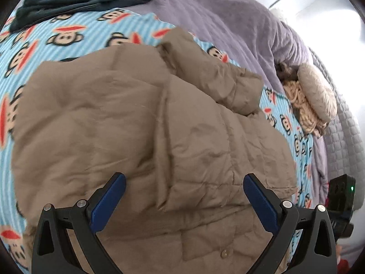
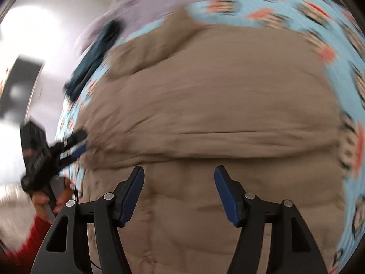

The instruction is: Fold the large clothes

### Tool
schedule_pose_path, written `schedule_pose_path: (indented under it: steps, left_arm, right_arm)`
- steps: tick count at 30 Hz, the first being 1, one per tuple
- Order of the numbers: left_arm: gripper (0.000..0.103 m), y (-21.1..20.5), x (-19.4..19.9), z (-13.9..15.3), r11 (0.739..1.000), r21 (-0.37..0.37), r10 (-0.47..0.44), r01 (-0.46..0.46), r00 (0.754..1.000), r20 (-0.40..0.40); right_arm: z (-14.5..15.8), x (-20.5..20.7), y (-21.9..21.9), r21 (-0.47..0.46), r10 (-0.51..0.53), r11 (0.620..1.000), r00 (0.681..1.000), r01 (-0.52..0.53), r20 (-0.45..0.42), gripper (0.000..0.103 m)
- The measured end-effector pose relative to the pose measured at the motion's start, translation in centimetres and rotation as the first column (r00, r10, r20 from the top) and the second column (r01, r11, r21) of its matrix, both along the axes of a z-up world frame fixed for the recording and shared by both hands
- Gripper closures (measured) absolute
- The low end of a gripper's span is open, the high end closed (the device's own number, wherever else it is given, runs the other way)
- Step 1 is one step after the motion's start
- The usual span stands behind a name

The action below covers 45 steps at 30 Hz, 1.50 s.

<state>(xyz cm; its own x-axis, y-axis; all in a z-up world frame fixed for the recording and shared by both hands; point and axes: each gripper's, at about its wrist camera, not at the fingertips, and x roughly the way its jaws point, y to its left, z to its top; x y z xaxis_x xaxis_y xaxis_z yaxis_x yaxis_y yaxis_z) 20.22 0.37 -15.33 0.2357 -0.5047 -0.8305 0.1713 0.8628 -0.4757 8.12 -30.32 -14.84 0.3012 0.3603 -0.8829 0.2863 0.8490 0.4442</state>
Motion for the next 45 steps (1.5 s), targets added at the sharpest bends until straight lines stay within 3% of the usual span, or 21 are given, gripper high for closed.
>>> schedule_pose_path:
  steps: [2, 5, 6, 7, 9, 10, 11, 16, 19, 24, 28, 31, 35, 39, 43, 45]
  left_arm:
    - [0.006, -1.3, 0.2, 0.2, 1.000, 0.007, -0.026, 0.026, 1.000, 0.014]
    - [0.040, -2.7, 0.5, 0.3, 0.998, 0.031, -0.054, 0.054, 0.998, 0.011]
    - [0.066, -3.0, 0.5, 0.3, 0.997, 0.046, -0.063, 0.063, 0.998, 0.010]
    - [0.083, -3.1, 0.5, 0.3, 0.996, 0.060, -0.071, 0.070, 0.997, 0.006]
    - [0.083, -2.6, 0.1, 0.6, 0.996, 0.058, -0.062, 0.062, 0.998, 0.008]
    - [0.083, -2.0, -0.3, 1.0, 0.997, 0.063, -0.054, 0.053, 0.998, 0.026]
    - [0.083, -1.5, -0.7, 1.3, 0.996, 0.076, -0.048, 0.045, 0.998, 0.042]
    - [0.083, 1.0, -1.3, -0.9, 0.994, 0.109, -0.010, 0.010, 1.000, -0.008]
    - [0.083, 1.2, -1.6, -1.3, 0.990, 0.141, -0.027, 0.025, 1.000, 0.008]
    - [0.083, 1.4, -3.0, 0.5, 0.970, 0.237, -0.074, 0.061, 0.996, 0.049]
    - [0.083, 3.1, -3.6, 2.7, 0.945, 0.326, -0.052, 0.020, 0.995, 0.089]
    - [0.083, 4.4, -3.1, 4.4, 0.947, 0.321, -0.017, -0.022, 0.993, 0.118]
    - [0.083, 3.2, -1.6, 5.3, 0.954, 0.301, -0.045, -0.003, 0.988, 0.150]
    - [0.083, -0.4, 0.0, 3.6, 0.950, 0.310, -0.085, 0.035, 0.985, 0.148]
    - [0.083, -1.8, 0.5, -1.6, 0.915, 0.396, -0.115, 0.080, 0.991, 0.068]
    - [0.083, -1.3, 0.3, -2.7, 0.922, 0.378, -0.113, 0.081, 0.991, 0.064]
  right_arm:
    - [-0.3, -0.7, -3.9, 0.041, -0.121, 0.992, 0.992, 0.122, -0.017, 0.035]
    - [-0.8, -1.4, -8.0, 0.109, -0.256, 0.961, 0.967, 0.256, -0.014, 0.035]
    - [-1.1, -1.5, -9.0, 0.123, -0.290, 0.949, 0.957, 0.289, -0.014, 0.035]
    - [-1.3, -1.5, -9.7, 0.133, -0.312, 0.941, 0.950, 0.311, -0.015, 0.035]
    - [-1.7, -1.3, -10.9, 0.153, -0.352, 0.924, 0.936, 0.350, -0.014, 0.045]
    - [-1.8, -1.2, -11.1, 0.158, -0.356, 0.923, 0.934, 0.352, -0.002, 0.070]
    - [-1.9, -0.9, -11.1, 0.153, -0.352, 0.925, 0.936, 0.347, 0.001, 0.086]
    - [-2.4, 0.6, -10.0, 0.107, -0.283, 0.954, 0.959, 0.280, 0.008, 0.087]
    - [-3.7, 0.8, -8.9, 0.074, -0.264, 0.962, 0.964, 0.265, -0.019, 0.087]
    - [-4.2, 1.0, -8.8, 0.083, -0.267, 0.960, 0.963, 0.268, -0.022, 0.087]
    - [-4.1, 1.2, -9.0, 0.085, -0.258, 0.962, 0.966, 0.260, -0.024, 0.087]
    - [-4.2, 1.1, -9.3, 0.100, -0.259, 0.960, 0.966, 0.260, -0.023, 0.087]
    - [-4.2, 1.0, -9.6, 0.096, -0.242, 0.965, 0.970, 0.242, -0.017, 0.087]
    - [-3.7, 1.2, -9.0, 0.057, -0.202, 0.978, 0.979, 0.202, -0.008, 0.087]
    - [-2.3, 1.2, -8.3, 0.013, -0.140, 0.990, 0.990, 0.141, -0.014, 0.083]
    - [-0.5, 0.8, -8.2, 0.015, -0.102, 0.995, 0.995, 0.102, 0.000, 0.075]
